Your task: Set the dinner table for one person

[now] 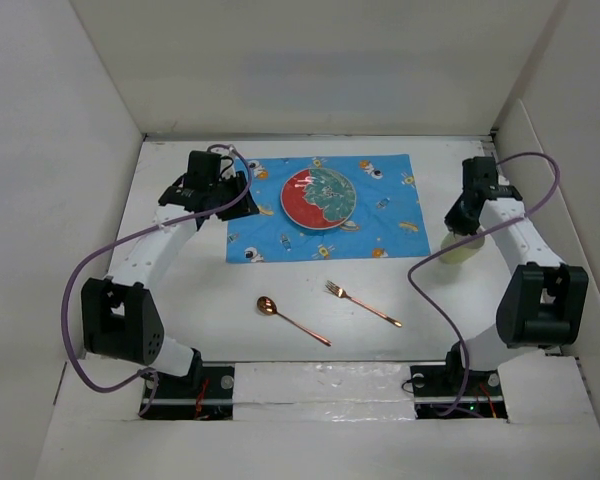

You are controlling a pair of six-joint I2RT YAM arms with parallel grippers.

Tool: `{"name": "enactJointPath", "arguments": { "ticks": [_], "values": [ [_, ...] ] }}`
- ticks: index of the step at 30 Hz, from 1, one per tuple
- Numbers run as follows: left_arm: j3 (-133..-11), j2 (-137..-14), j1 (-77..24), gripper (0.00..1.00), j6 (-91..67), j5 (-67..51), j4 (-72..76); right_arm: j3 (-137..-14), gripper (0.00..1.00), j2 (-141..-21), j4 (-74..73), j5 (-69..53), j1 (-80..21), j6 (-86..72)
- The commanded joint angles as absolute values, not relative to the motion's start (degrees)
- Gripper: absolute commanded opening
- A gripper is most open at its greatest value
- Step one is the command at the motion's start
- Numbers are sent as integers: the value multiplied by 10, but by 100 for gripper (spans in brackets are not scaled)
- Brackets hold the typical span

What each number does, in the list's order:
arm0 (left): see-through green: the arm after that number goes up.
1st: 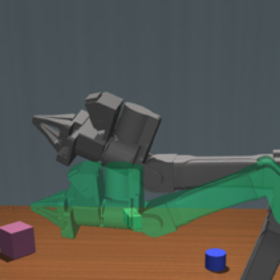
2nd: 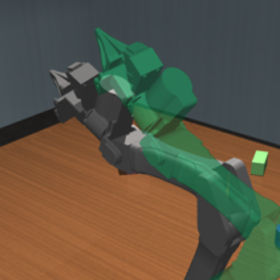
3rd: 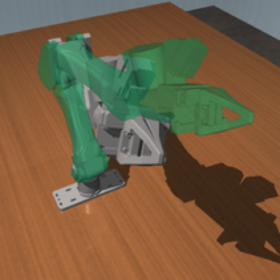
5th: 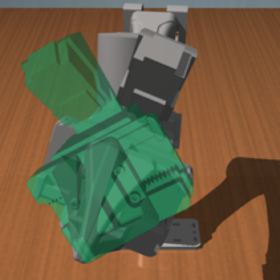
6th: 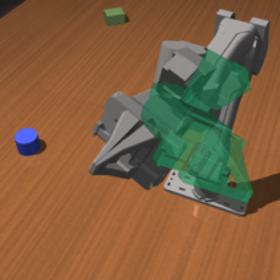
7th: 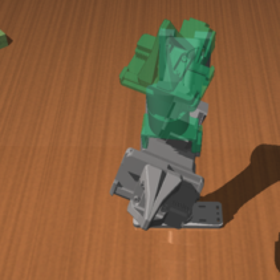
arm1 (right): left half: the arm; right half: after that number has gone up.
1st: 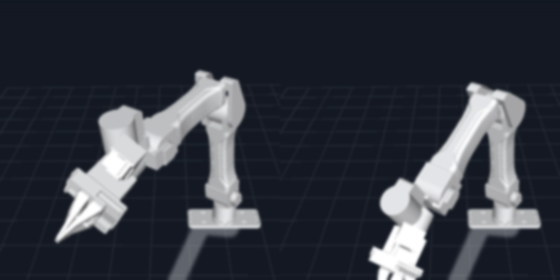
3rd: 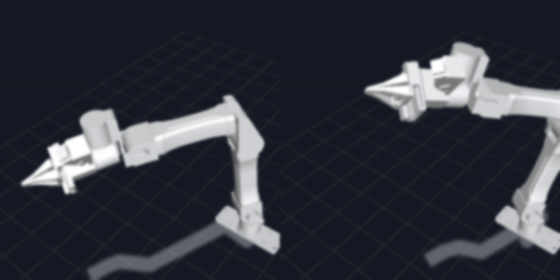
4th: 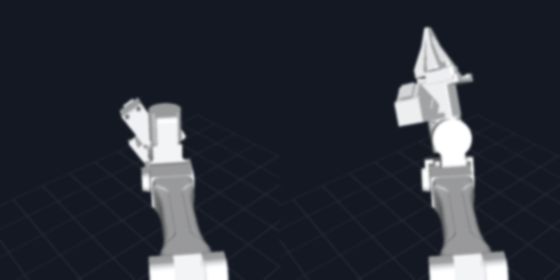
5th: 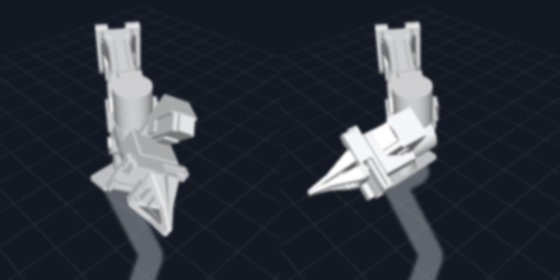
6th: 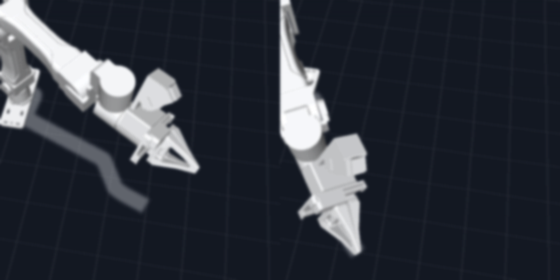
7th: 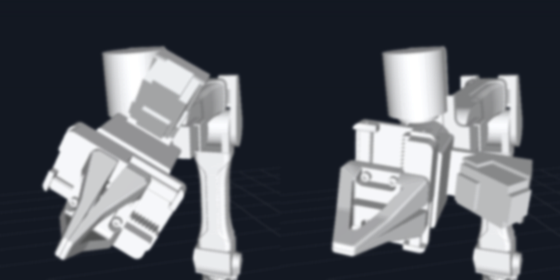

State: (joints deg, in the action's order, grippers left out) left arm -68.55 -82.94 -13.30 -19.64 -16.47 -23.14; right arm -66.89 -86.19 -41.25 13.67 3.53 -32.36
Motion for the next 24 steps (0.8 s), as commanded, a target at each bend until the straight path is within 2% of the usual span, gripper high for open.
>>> {"name": "enactJointPath", "arguments": {
  "ticks": [1, 10, 16, 24],
  "values": [
    [-725, -838, -134, 31, -195, -171, -228, -775, 0, -882, -382, 154, 11, -307],
    [-669, -842, -139, 33, -205, -207, -197, -1191, 0, -1134, -453, 103, -47, -230],
    [-686, -837, -200, 37, -180, -141, -222, -1466, 0, -1327, -532, 62, -59, -192],
    [-743, -825, -222, 37, -170, -135, -221, -1480, 0, -1374, -490, 47, -81, -171]
  ]
}}
